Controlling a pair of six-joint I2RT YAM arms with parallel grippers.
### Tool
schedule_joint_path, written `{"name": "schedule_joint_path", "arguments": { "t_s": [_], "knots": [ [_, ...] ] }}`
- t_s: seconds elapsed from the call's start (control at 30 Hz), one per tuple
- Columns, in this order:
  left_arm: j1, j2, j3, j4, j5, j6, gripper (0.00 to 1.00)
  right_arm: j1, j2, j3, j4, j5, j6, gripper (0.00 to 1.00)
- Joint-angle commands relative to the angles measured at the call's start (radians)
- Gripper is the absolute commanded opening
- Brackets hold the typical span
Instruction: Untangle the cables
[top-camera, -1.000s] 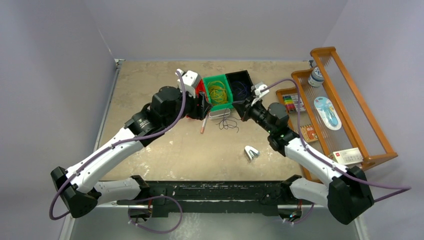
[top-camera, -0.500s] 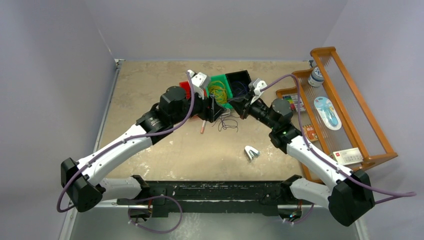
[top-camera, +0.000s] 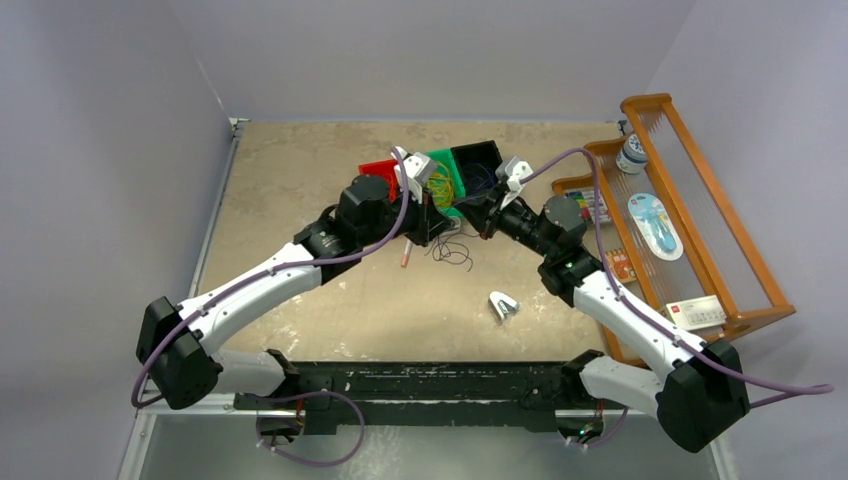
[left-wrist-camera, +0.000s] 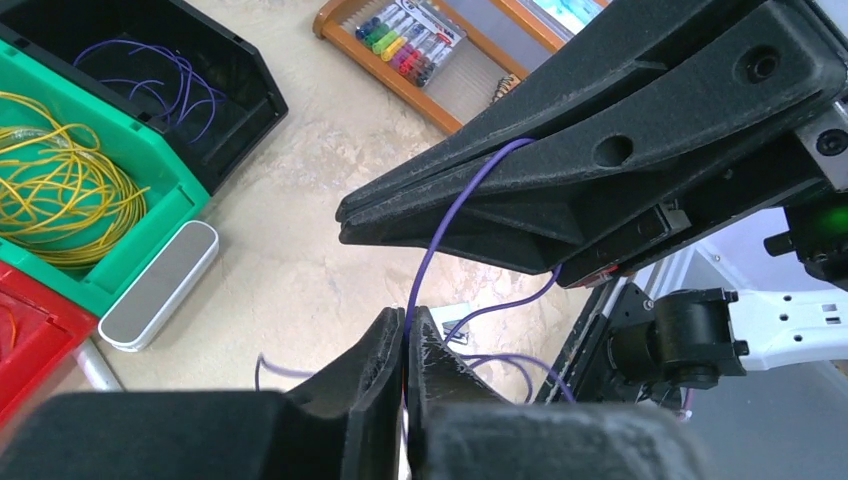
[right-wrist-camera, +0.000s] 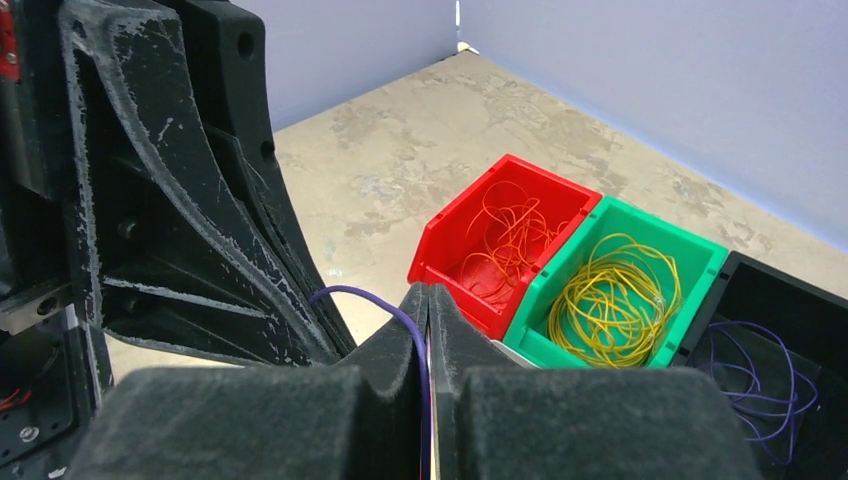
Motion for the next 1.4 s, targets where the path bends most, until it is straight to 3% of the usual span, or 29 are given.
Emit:
{"name": "schedule_joint_path", "arguments": {
  "t_s": [0.0,0.1,0.23,0.57,0.83,0.93,1.37],
  "knots": [
    [0.005,-0.01,0.044,0.04,-0.006,-0.002,0.0,0.0,-0.008,0.026,0.017,0.029,-0.004,0.07],
    [0.006,-0.028,0.058,0.01,-0.032,0.013,0.0,0.0,-0.006,0.011,-0.009,0.125,0.005,0.23],
    [0.006,-0.042,0.081,-0.026,-0.039,0.03,0.0,0.0,0.016,0.008,-0.042,0.214,0.047,0.37],
    [0.005,-0.056,0.117,-0.07,-0.064,0.046,0.0,-0.001,0.087,-0.002,-0.029,0.376,0.163,0.47],
    [0.006,-0.074,0.15,-0.117,-0.109,0.066,0.0,-0.001,0.133,-0.031,-0.015,0.414,0.185,0.54],
    [0.005,-0.084,0.163,-0.13,-0.123,0.074,0.0,0.0,0.158,-0.036,-0.005,0.415,0.191,0.55],
    [0.005,-0.122,0.275,-0.245,-0.215,0.127,0.0,-0.003,0.264,-0.087,0.087,0.376,0.199,0.38]
  ]
}}
